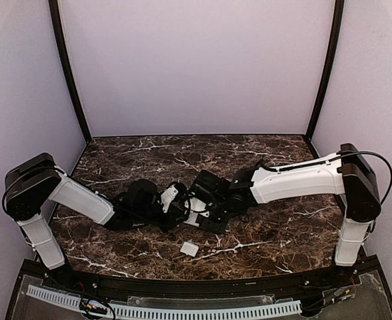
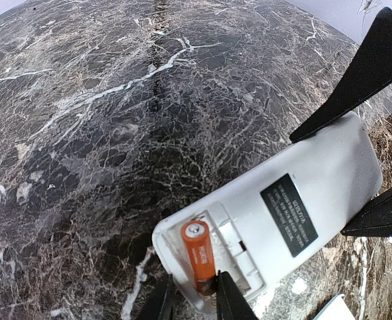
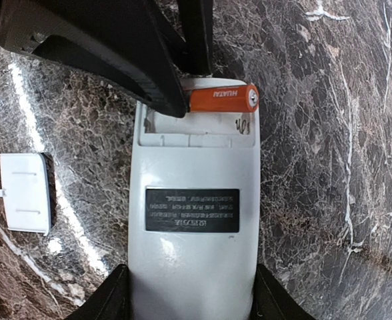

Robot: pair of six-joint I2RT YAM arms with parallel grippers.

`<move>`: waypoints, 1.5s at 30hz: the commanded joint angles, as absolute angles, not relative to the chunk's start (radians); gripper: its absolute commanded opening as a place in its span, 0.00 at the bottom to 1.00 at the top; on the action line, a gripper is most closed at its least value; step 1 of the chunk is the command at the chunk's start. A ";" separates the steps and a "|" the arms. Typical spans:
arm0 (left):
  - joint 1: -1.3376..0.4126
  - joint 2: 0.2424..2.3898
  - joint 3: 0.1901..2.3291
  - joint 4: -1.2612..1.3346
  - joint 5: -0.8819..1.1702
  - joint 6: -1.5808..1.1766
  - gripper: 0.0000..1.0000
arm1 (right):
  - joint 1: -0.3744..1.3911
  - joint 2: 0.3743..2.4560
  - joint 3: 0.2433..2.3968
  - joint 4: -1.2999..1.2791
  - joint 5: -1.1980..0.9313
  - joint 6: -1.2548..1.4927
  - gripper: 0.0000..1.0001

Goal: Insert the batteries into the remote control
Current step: Place the battery in the battery compartment.

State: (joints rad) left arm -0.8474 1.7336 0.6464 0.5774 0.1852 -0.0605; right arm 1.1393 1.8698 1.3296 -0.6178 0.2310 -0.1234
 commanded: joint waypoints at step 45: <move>-0.793 1.600 0.627 0.551 0.275 -0.118 0.49 | 1.175 1.886 1.372 -0.656 0.233 -0.170 0.00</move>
